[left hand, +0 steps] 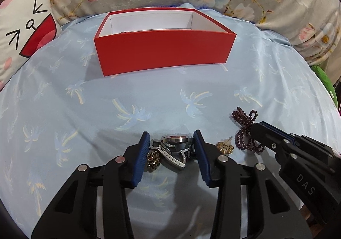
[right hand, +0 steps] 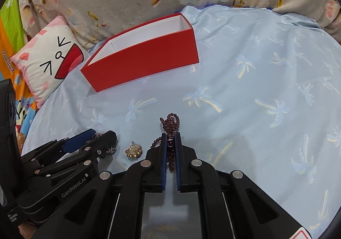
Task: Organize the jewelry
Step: 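Close the left tool on the silver watch while the right tool lifts the garnet strand, then carry the silver watch and garnet strand into the red box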
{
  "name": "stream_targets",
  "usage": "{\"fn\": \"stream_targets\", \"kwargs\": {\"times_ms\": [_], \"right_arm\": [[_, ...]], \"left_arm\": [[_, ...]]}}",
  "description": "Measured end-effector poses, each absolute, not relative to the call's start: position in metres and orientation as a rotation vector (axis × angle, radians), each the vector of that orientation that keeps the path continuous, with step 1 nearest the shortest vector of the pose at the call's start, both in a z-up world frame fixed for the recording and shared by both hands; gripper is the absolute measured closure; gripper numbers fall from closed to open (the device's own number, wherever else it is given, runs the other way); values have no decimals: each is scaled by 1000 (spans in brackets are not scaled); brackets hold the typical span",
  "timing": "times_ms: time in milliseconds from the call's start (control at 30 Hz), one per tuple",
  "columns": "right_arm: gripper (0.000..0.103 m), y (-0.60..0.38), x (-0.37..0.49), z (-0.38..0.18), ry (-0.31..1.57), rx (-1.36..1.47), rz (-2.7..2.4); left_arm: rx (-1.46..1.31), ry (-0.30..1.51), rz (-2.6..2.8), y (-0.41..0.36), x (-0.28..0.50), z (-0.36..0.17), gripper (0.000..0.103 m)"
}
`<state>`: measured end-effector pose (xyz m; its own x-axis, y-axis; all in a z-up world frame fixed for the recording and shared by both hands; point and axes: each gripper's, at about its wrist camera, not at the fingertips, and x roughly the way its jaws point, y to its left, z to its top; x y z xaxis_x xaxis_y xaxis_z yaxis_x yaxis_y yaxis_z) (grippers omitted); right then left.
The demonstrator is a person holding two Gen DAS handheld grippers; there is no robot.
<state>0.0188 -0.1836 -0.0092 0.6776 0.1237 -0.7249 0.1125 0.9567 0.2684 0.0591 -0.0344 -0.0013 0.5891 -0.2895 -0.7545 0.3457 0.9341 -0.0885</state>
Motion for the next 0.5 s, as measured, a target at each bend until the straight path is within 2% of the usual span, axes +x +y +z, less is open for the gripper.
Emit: {"fn": "stream_targets", "kwargs": {"times_ms": [33,133,167,500], "right_arm": [[97,-183,19,-9,829,303,7],[97,-183,19,-9,829,302,8],[97,-183,19,-9,829,302,8],[97,-182,18,-9,824,304,9]], "left_arm": [[72,865,-372,-35,59,-1,72],[77,860,-377,-35,58,-1,77],[79,859,-380,-36,58,0,84],[54,857,-393,-33,55,1,84]]}}
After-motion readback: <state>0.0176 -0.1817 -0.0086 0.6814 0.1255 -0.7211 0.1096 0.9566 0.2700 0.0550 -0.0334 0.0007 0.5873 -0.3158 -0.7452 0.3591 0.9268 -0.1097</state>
